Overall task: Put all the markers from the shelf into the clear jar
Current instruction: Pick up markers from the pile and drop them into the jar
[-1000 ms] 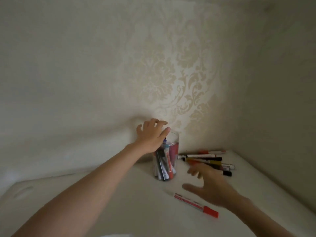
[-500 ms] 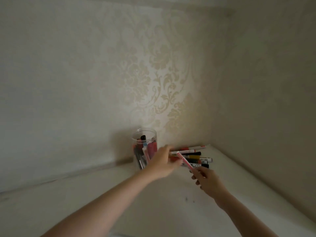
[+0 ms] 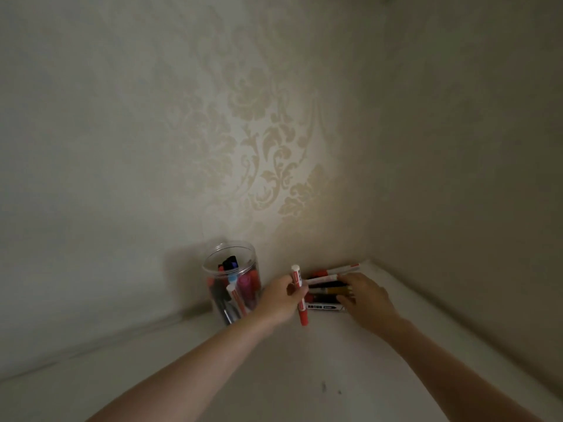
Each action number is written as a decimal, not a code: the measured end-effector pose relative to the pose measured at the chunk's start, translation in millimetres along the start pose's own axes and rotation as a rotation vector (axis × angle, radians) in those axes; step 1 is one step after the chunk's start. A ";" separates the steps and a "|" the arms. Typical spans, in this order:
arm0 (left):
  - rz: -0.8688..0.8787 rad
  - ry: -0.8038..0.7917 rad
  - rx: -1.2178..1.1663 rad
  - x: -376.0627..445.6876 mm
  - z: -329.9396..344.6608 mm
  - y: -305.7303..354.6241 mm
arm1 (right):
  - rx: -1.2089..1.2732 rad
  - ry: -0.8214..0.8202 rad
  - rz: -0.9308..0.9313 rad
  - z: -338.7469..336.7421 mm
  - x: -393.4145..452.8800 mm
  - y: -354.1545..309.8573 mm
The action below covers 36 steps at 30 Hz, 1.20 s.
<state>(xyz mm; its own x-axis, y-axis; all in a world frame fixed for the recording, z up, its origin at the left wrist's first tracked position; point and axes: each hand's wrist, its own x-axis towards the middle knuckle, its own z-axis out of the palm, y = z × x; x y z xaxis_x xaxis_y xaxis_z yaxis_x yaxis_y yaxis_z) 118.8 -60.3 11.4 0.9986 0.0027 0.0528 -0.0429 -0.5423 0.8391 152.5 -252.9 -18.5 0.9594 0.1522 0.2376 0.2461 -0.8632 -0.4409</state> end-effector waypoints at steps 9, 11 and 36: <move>0.110 0.021 0.177 10.3 -5.4 -7.6 | -0.403 -0.105 -0.140 29.7 18.5 -0.6; 0.112 0.024 0.172 8.4 -6.5 -5.7 | -0.401 -0.093 -0.186 34.0 14.4 4.6; 0.400 0.496 0.173 -52.2 -168.5 27.5 | 0.247 0.128 -0.266 -105.6 1.4 -173.3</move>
<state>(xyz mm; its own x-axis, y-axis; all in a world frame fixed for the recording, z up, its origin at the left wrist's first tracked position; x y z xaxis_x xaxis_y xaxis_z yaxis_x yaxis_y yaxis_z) 60.2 66.2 122.9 0.7722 0.1369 0.6204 -0.3609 -0.7092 0.6057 96.7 -153.9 149.6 0.8361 0.2806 0.4714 0.5253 -0.6572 -0.5405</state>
